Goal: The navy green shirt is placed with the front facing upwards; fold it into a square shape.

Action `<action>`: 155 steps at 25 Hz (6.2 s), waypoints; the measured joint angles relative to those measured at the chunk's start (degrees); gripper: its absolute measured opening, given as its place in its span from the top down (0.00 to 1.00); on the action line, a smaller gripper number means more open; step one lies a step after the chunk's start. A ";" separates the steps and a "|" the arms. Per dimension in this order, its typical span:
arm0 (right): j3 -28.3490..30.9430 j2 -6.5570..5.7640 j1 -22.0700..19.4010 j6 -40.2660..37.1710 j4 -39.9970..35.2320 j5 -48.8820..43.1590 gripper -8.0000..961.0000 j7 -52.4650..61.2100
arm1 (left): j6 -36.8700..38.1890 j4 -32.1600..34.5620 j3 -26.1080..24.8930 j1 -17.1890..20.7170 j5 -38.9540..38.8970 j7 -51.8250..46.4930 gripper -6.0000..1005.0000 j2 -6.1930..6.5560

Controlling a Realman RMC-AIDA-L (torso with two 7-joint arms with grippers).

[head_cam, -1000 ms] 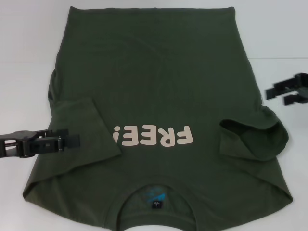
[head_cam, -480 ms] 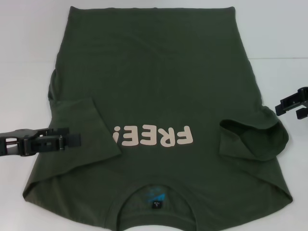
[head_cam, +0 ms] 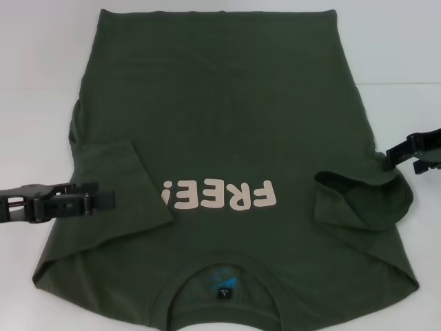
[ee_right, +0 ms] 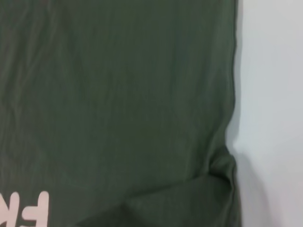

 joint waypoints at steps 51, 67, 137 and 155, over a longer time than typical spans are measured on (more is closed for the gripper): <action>-2.30 1.30 -0.11 11.09 1.42 10.18 0.92 0.17 | -2.88 -1.48 0.88 -0.39 -0.45 0.64 0.05 -0.14; -1.91 3.76 -1.89 17.36 1.87 14.45 0.89 -1.34 | -2.97 -2.31 0.88 -0.49 -0.45 0.62 0.05 -0.14; 20.76 5.54 -29.04 -10.42 6.61 63.69 0.03 -52.31 | -15.95 2.12 14.60 -3.71 26.98 -25.02 0.10 2.51; 20.55 5.73 -28.85 -10.41 6.61 63.67 0.03 -52.31 | -16.79 3.01 14.93 -3.91 28.46 -25.11 0.12 2.34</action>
